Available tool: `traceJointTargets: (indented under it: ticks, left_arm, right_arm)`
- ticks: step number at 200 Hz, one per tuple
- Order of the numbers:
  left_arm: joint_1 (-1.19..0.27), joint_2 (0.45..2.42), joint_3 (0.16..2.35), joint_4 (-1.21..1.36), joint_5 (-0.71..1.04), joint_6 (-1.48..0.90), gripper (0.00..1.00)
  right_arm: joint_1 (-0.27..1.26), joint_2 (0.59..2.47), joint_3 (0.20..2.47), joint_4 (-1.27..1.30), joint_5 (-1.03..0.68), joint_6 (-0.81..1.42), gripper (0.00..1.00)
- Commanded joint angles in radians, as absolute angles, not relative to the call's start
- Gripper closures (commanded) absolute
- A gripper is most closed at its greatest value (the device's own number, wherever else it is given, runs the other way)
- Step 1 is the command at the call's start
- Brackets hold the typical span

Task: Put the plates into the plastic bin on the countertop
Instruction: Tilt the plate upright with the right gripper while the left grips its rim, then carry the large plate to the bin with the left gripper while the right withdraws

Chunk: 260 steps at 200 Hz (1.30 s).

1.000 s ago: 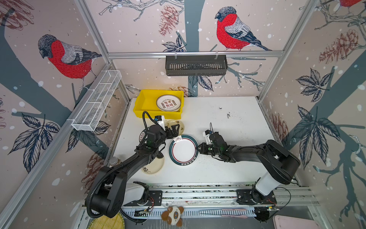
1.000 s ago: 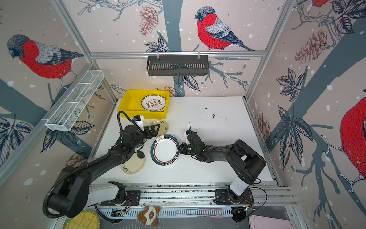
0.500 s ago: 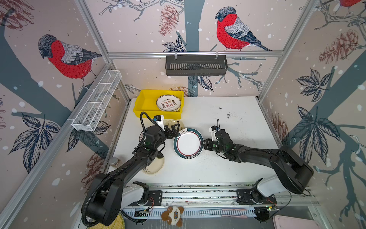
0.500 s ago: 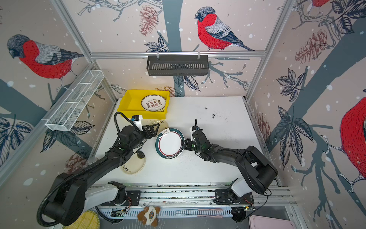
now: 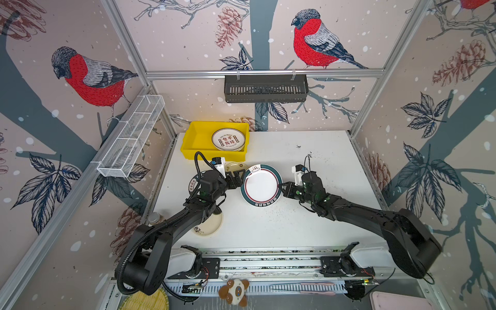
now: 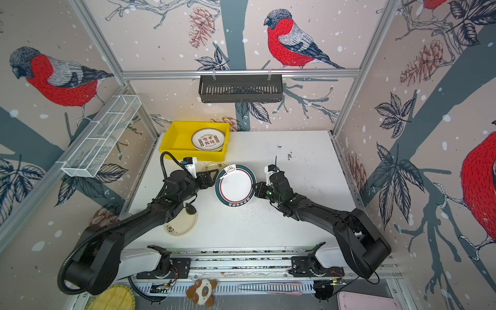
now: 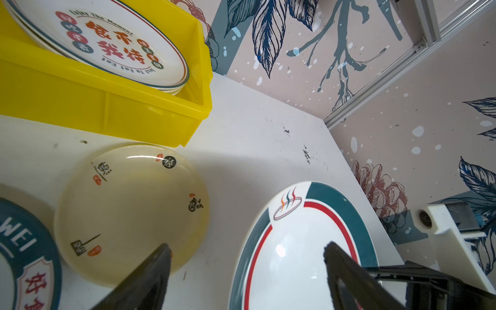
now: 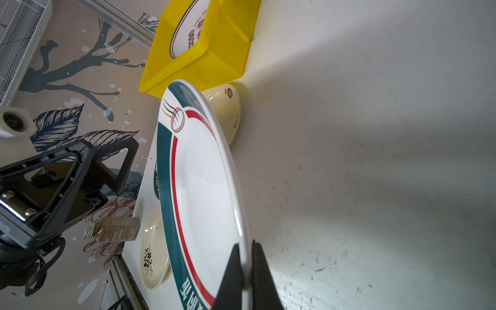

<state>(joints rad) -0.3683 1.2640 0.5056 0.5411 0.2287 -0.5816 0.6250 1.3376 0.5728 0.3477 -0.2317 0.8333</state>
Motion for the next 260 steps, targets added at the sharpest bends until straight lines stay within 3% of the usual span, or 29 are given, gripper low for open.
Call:
traceJointTargets:
  ticks: [1,27,65,112,192,220,260]
  left_arm:
    - [-0.402,1.286,0.514,0.646,0.248,-0.611,0.14]
    - [-0.462,1.357,0.552,0.678,0.248,-0.633,0.18]
    - [-0.504,1.463,0.584,0.735,0.305,-0.676,0.31]
    - [-0.527,1.509,0.608,0.751,0.311,-0.683,0.33]
    - [-0.532,1.556,0.624,0.804,0.358,-0.725,0.61]
    - [-0.532,1.543,0.630,0.790,0.359,-0.717,0.77]
    - [-0.532,1.544,0.641,0.774,0.365,-0.715,0.93]
  right_arm:
    - [0.604,1.317,0.571,0.392,-0.248,0.827,1.00]
    - [0.592,1.290,0.565,0.394,-0.256,0.827,0.99]
    - [0.586,1.258,0.549,0.400,-0.258,0.826,0.99]
    - [0.564,1.212,0.523,0.396,-0.256,0.825,0.99]
    - [0.533,1.217,0.517,0.385,-0.275,0.816,0.99]
    - [0.527,1.204,0.514,0.372,-0.263,0.805,0.99]
    - [0.522,1.194,0.521,0.356,-0.255,0.792,0.99]
